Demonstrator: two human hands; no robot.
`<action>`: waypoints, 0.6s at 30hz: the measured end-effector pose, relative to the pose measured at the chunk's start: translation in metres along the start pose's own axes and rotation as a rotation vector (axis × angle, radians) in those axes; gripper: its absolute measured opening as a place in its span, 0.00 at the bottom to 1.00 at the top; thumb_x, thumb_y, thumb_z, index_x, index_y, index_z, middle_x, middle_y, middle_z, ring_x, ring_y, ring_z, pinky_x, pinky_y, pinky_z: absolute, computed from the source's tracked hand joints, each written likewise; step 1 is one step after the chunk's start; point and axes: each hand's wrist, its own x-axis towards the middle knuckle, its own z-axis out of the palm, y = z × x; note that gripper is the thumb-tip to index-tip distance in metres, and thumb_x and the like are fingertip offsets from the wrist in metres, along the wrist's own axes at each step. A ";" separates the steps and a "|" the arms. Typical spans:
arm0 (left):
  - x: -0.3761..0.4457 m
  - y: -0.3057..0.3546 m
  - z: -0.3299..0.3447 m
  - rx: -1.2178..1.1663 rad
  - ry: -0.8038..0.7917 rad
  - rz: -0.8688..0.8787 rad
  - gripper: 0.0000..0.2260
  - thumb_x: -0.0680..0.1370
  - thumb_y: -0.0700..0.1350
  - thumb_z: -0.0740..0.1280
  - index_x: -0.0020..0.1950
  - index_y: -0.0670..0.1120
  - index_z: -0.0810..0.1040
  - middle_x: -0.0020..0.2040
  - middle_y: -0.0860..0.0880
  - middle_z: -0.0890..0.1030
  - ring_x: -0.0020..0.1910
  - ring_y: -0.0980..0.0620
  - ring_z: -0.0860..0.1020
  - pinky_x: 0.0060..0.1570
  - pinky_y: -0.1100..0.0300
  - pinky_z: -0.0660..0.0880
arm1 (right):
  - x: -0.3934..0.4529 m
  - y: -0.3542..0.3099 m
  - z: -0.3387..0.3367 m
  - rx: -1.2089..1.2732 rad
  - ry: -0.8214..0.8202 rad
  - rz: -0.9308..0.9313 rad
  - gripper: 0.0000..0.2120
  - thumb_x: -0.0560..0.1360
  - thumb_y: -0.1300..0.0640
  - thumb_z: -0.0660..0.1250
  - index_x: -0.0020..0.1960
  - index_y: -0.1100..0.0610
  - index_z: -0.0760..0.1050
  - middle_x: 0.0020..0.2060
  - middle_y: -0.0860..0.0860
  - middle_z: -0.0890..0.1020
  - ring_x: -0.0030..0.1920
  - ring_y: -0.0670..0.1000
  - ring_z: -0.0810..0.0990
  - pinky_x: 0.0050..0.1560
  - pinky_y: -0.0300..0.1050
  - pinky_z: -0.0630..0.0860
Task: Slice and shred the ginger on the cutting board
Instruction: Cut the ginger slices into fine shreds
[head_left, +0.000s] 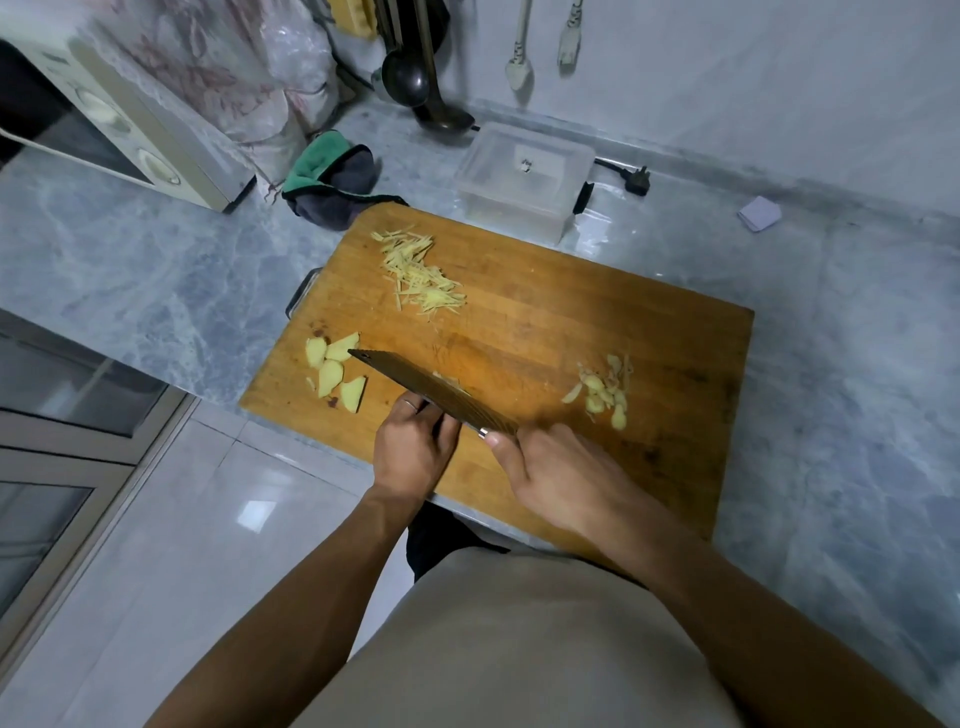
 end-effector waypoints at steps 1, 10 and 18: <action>0.000 0.000 0.000 -0.004 -0.001 -0.005 0.18 0.77 0.50 0.62 0.43 0.39 0.85 0.44 0.41 0.83 0.40 0.41 0.83 0.32 0.56 0.77 | 0.000 0.000 0.000 -0.001 -0.003 0.008 0.23 0.85 0.40 0.47 0.44 0.53 0.70 0.36 0.53 0.73 0.41 0.57 0.79 0.40 0.47 0.71; -0.001 -0.003 0.003 -0.017 -0.004 -0.007 0.16 0.77 0.49 0.62 0.44 0.39 0.85 0.45 0.40 0.83 0.43 0.40 0.82 0.34 0.56 0.78 | 0.008 0.000 0.004 -0.011 -0.011 -0.003 0.25 0.85 0.41 0.48 0.51 0.56 0.76 0.39 0.55 0.74 0.44 0.61 0.80 0.38 0.46 0.66; -0.002 -0.002 0.002 0.012 -0.020 -0.002 0.18 0.76 0.49 0.61 0.43 0.38 0.84 0.43 0.39 0.83 0.41 0.40 0.82 0.33 0.57 0.77 | 0.006 0.002 0.008 -0.032 0.019 -0.033 0.26 0.85 0.40 0.47 0.48 0.56 0.75 0.36 0.54 0.77 0.35 0.56 0.76 0.33 0.46 0.66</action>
